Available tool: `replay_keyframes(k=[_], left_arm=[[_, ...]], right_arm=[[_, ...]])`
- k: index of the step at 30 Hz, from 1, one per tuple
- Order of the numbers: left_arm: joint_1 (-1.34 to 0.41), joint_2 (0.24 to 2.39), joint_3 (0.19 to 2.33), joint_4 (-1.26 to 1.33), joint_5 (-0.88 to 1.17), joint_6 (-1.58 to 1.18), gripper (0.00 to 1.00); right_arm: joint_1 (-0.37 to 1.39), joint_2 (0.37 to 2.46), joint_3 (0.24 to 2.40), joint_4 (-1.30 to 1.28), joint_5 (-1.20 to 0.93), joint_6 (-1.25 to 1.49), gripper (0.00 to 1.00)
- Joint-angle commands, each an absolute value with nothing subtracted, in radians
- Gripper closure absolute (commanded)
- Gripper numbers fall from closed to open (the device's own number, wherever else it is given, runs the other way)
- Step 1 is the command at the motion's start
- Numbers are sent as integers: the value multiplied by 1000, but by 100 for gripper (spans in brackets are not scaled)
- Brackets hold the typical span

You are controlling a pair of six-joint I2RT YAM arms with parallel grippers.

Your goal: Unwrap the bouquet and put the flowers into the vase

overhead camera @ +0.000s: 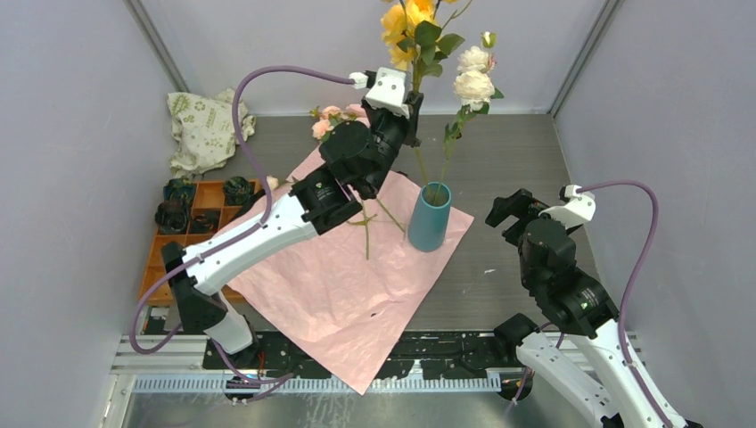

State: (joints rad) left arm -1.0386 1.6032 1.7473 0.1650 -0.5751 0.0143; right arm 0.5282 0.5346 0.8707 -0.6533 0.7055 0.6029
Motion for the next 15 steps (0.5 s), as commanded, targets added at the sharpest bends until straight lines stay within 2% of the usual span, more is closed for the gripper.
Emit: replay_keyframes(k=[1,10,15], left_arm=[[-1056,1611,1734,327,-579,34,100],[-1098,1645,1541,568,-584,99,100],[-1153,1703,1473,719,-635,200,96]], right_arm=[[528,533,876,-626,738,595,6],[527,531,870,-627,744,584,6],[528,533,864,-622,743,586,6]])
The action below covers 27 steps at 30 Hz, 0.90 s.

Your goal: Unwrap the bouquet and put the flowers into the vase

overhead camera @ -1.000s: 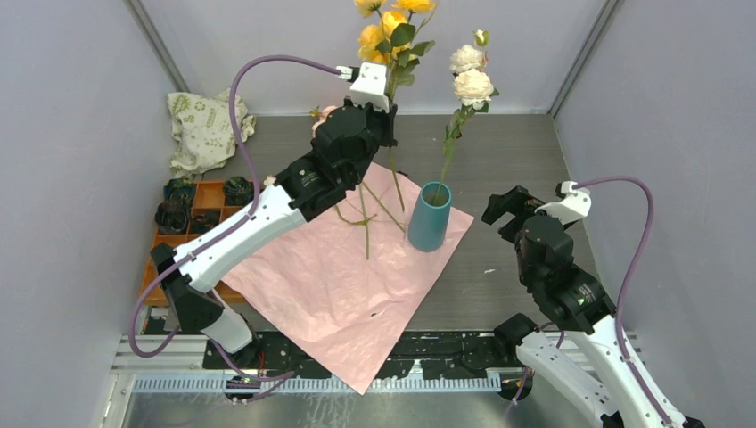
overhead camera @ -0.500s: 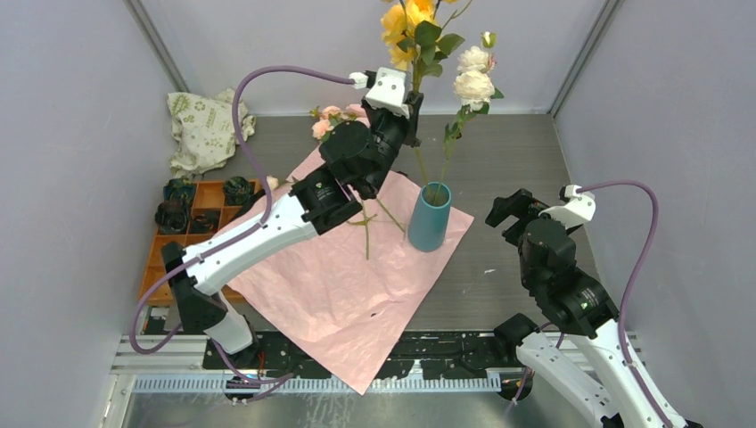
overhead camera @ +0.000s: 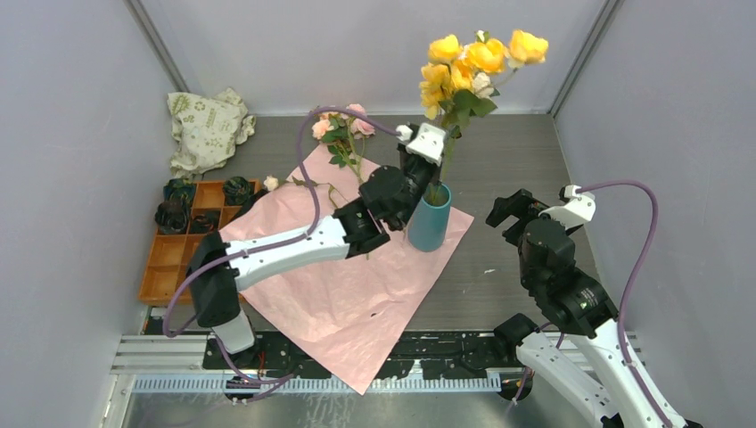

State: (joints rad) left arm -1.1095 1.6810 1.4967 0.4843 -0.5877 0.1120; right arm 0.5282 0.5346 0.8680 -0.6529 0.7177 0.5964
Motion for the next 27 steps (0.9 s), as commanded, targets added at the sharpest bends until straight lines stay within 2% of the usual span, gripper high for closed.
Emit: replay_keyframes(k=[1,6,11,13,20,27], left_arm=[[-1164,1715,1468,732,-642,208,95],[-1222,1770,1442,819,-722,271,83],[-1283,1816,1424,949,-824,386,52],[-1295,1824,1422,967,-864,410,44],[-1314,1769,1355,965,-974,416,34],[-1315,1617,1269,911,-1081,399,30]], right_arm=[[528,535,863,-621,743,586,6],[528,544,861,-618,739,587,6],[528,541,855,-618,739,587,6],[528,541,853,-617,738,587,6],[528,540,848,-614,737,588,6],[528,547,848,-605,723,593,6]])
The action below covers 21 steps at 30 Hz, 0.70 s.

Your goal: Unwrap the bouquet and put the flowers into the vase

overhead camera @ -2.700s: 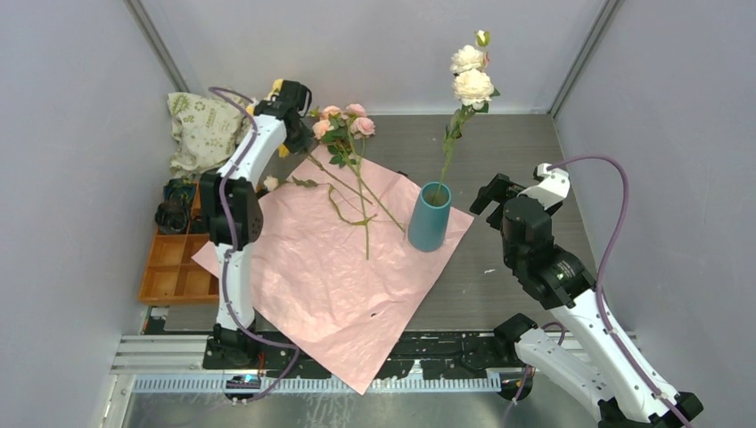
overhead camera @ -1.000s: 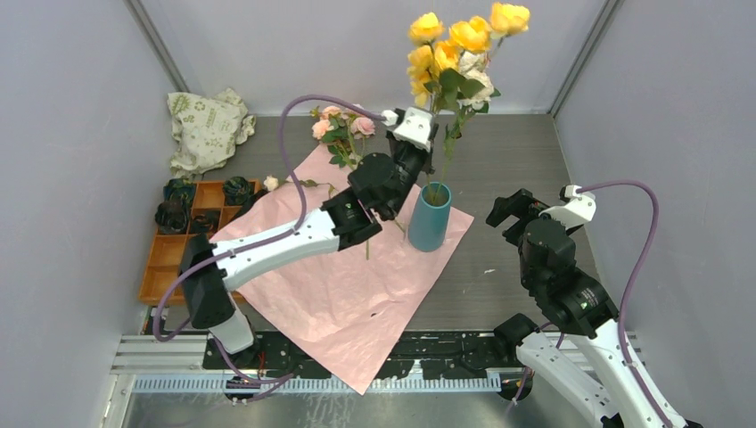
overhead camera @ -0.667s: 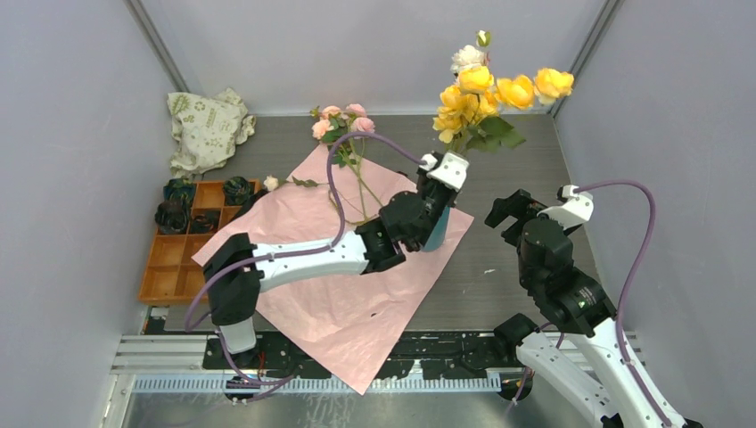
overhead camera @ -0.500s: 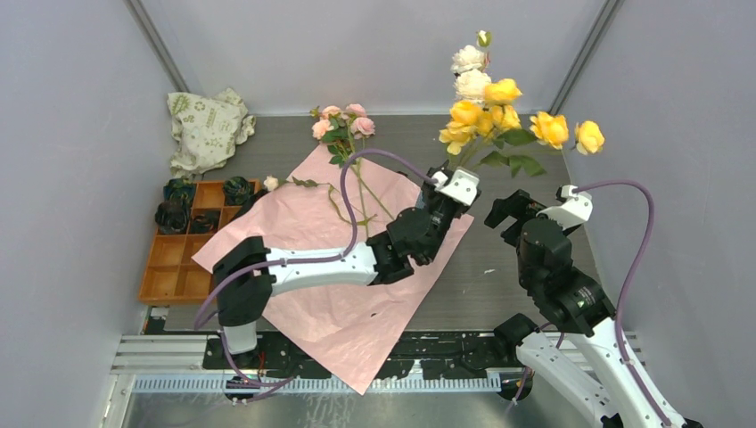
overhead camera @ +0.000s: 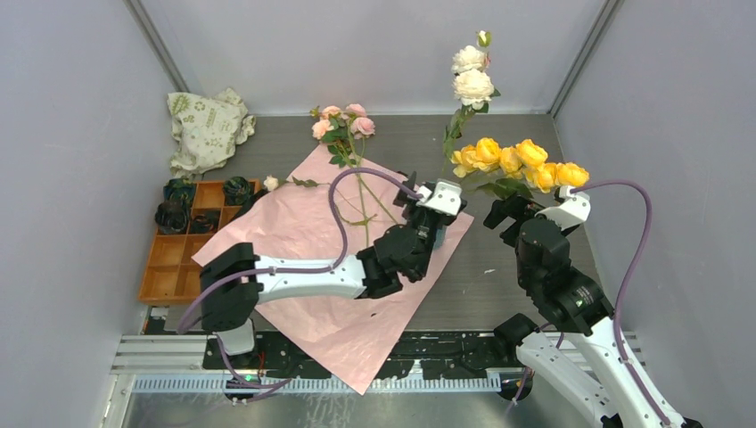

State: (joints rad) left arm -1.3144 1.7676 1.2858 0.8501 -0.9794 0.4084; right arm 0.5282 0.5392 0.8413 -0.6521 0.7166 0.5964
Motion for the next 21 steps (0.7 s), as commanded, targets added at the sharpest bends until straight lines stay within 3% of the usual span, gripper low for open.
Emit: replay_keyframes(k=[1,4,7,10,13,21], left_arm=[[-1315,1590,1259,895,-1091,394,29],[-1301,1511,1244,769,-1133,313,26],[-1248,1417,1256,450,-1135,64,15],[-1100,1302,1247,89,-960,-332,10],[-935,1236,1197,-50,-823,-596,8],[-720,1519,1552,-743,-830,-933,7]], right_arm=[[527,548,848,-602,721,594,6],[527,551,851,-594,710,600,6],[527,555,854,-594,697,607,6],[528,553,856,-597,689,614,6],[527,546,854,-603,684,623,6],[528,543,845,-612,679,638,6]])
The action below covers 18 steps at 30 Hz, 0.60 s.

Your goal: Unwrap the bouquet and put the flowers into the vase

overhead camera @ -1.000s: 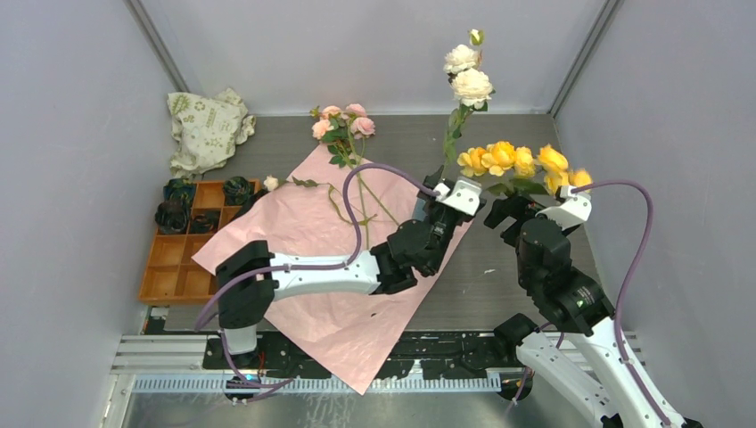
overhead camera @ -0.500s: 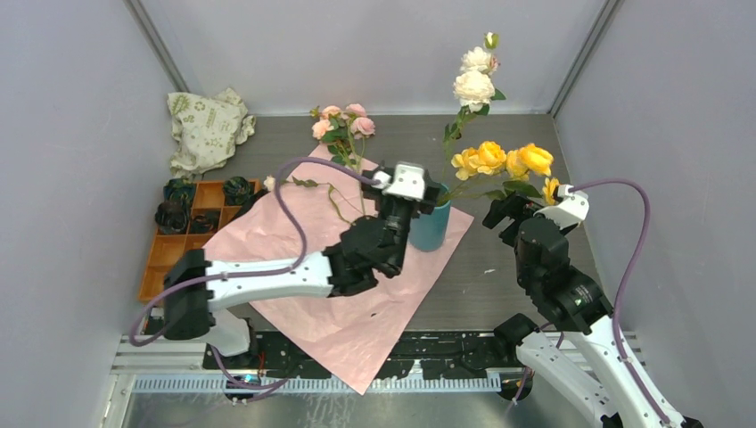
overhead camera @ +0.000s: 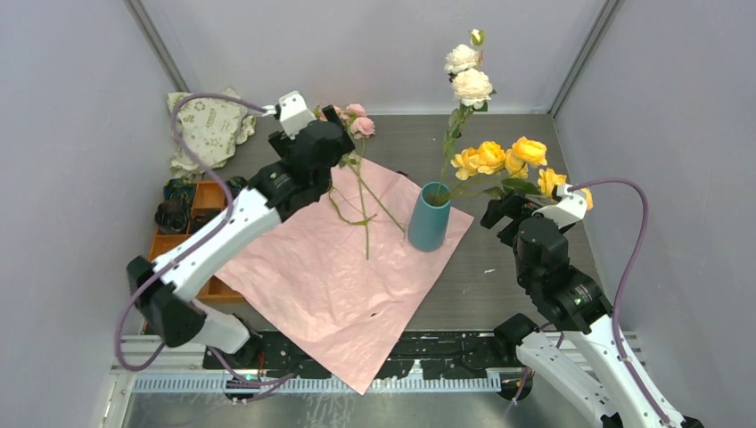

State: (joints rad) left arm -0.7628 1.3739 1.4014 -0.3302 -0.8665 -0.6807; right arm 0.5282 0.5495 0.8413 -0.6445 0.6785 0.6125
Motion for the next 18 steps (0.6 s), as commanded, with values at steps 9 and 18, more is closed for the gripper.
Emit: replay_keyframes(k=[9,18], left_arm=[[-545,1945,1953,-929,-560,-978,12],[-489,2353,2409,-984,-488,-811,26]], right_arm=[[528,550,842,-615,682,635,6],[527,580,813,-587,656,646,6]])
